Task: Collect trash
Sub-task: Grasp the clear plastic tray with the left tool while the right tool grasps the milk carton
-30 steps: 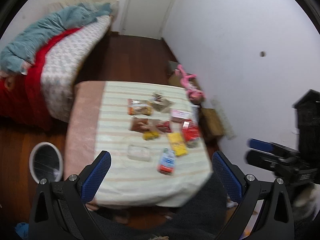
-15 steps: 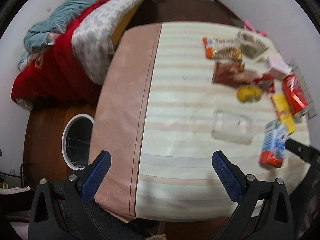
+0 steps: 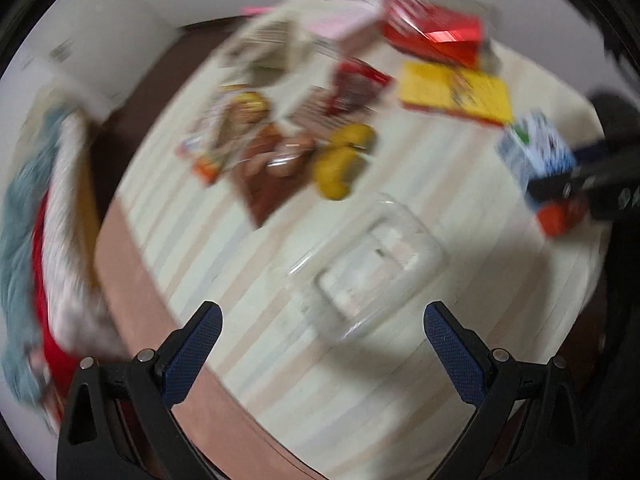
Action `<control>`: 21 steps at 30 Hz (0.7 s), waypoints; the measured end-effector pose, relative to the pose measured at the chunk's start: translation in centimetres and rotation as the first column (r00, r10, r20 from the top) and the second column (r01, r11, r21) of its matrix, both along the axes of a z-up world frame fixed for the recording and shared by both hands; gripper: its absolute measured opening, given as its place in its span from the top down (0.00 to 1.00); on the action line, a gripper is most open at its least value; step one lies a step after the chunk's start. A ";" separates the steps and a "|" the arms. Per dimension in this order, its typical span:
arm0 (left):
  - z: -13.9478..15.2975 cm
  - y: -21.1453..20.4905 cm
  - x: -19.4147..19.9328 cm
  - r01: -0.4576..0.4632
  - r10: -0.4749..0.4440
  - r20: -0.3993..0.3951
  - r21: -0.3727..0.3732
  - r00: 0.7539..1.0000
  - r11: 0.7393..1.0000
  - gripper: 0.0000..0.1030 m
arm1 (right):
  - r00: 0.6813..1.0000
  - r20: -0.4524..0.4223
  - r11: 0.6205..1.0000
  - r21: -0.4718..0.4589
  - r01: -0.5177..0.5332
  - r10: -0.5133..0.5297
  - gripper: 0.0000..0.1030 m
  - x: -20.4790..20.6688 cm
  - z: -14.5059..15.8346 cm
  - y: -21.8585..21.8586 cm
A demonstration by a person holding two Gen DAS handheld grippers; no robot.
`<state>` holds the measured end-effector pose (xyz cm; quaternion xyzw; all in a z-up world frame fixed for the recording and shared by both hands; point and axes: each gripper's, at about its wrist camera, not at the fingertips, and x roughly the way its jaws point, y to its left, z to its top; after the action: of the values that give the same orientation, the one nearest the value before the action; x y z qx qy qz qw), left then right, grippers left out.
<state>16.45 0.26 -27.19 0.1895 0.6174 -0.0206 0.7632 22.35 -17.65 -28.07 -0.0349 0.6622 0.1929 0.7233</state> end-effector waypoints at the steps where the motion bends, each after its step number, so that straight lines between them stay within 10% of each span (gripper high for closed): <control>1: -0.5 -0.2 0.5 0.033 -0.033 -0.028 -0.007 0.999 0.999 0.00 | 1.000 -0.011 1.000 0.009 0.016 -0.016 0.44 0.3 -0.1 -0.6; 6: -2.2 -1.1 2.8 0.120 -0.126 -0.116 -0.061 0.985 0.991 0.02 | 0.996 -0.056 0.997 0.030 0.074 -0.073 0.41 0.9 -0.3 -2.4; 12: -3.1 -2.1 3.9 0.099 -0.107 -0.117 -0.077 0.987 0.992 0.33 | 0.995 -0.074 0.997 0.030 0.068 -0.066 0.41 1.0 -0.7 -1.8; 16: -2.8 -0.7 3.7 -0.088 0.075 -0.124 -0.104 0.989 0.991 0.46 | 0.996 -0.071 0.998 0.021 0.061 -0.059 0.40 1.3 -0.5 -1.9; 19: -2.8 1.5 3.0 -0.318 0.280 -0.175 -0.257 0.944 0.912 0.46 | 0.999 -0.048 1.000 -0.004 0.024 -0.024 0.40 1.4 -0.4 -1.1; 21: -3.0 1.7 2.6 -0.297 0.262 -0.155 -0.286 0.952 0.911 0.45 | 1.000 -0.029 1.000 -0.031 -0.007 0.006 0.40 1.3 -0.4 -0.5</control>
<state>19.08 1.94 -30.21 -0.0229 0.6699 -0.0169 0.7419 23.66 -18.17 -28.51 -0.0454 0.6753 0.1857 0.7124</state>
